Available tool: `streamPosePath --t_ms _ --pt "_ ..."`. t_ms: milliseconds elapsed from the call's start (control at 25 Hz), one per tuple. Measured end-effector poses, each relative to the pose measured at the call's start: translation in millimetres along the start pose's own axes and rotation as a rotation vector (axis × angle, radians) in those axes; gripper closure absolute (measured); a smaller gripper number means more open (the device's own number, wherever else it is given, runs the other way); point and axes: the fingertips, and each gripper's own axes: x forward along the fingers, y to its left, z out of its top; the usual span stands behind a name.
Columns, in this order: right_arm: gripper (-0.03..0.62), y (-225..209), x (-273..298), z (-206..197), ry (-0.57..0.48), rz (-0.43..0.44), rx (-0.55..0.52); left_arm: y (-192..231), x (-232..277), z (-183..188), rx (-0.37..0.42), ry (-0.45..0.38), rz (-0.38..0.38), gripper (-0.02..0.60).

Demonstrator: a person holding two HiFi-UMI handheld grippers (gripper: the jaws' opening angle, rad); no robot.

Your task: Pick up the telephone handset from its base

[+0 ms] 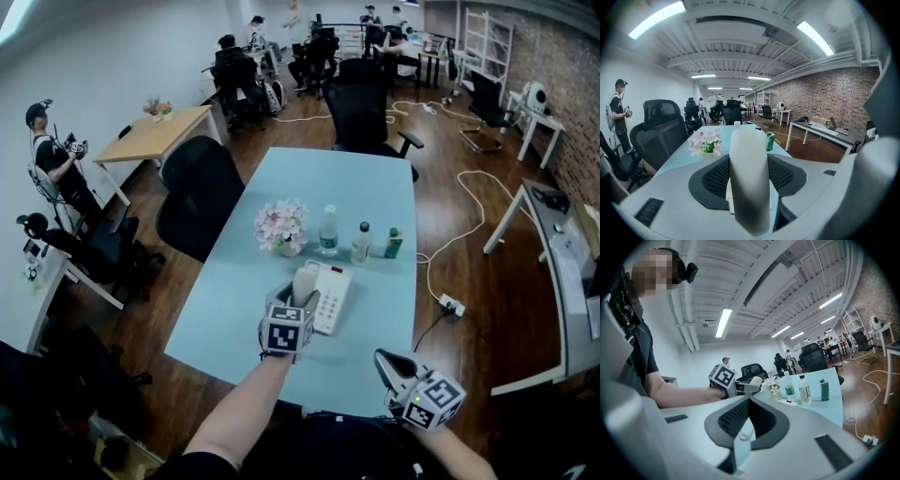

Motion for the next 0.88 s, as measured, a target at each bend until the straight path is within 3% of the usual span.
streamPosePath --t_ms 400,880 --pt "0.579 6.7 -51.7 -4.2 -0.016 0.084 -0.018 -57.3 -67.3 12.3 -0.008 -0.11 0.031 0.344" --pt "0.579 23.8 -106.6 -31.8 0.023 0.172 -0.006 -115.2 -139.0 -17.1 -0.044 -0.15 0.06 0.344"
